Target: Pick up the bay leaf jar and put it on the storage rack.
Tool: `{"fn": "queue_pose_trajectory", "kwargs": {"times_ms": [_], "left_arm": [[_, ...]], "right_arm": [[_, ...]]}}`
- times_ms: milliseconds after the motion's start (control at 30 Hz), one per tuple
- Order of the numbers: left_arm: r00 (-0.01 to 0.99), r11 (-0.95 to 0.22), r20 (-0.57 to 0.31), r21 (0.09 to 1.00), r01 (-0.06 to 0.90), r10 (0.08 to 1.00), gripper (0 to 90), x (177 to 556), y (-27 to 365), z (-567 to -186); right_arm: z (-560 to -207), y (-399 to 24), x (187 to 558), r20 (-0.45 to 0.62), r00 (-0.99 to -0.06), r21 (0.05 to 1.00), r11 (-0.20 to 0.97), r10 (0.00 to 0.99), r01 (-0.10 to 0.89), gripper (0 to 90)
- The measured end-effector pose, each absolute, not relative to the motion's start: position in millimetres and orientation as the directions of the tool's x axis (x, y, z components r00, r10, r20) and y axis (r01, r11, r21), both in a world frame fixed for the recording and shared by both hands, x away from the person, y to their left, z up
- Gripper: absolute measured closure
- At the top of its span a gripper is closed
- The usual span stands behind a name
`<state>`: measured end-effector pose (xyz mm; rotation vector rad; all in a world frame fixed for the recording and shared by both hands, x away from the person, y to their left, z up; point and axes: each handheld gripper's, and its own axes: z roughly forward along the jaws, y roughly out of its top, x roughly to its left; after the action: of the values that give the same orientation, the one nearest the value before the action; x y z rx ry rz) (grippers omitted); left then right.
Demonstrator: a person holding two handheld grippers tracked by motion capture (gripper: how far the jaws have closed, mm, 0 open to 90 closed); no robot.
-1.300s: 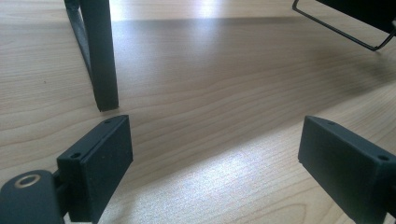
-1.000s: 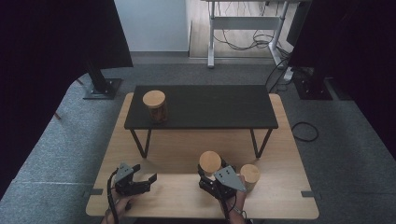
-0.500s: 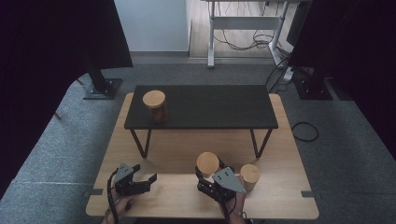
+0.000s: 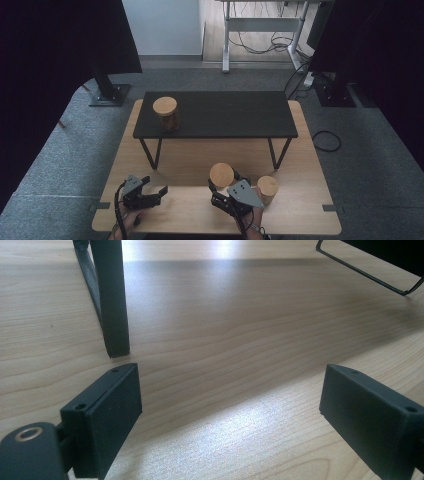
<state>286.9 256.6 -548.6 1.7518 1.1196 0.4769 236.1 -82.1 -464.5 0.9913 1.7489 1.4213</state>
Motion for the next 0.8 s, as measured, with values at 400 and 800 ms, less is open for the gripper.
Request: {"fn": "queue_pose_trajectory", "kwargs": {"times_ms": [400, 800], "left_arm": [[0.493, -0.108, -0.168, 0.869, 0.482, 0.854, 9.4, 287, 258, -549], [0.489, -0.089, -0.187, 0.868, 0.488, 0.852, 9.6, 288, 260, -549]], "right_arm": [[-449, -92, 231, -0.024, -0.473, 0.987, 0.095, 0.88, 0.126, 25.3], [-433, -94, 227, -0.025, -0.478, 0.993, 0.077, 0.878, 0.09, 25.4]]}}
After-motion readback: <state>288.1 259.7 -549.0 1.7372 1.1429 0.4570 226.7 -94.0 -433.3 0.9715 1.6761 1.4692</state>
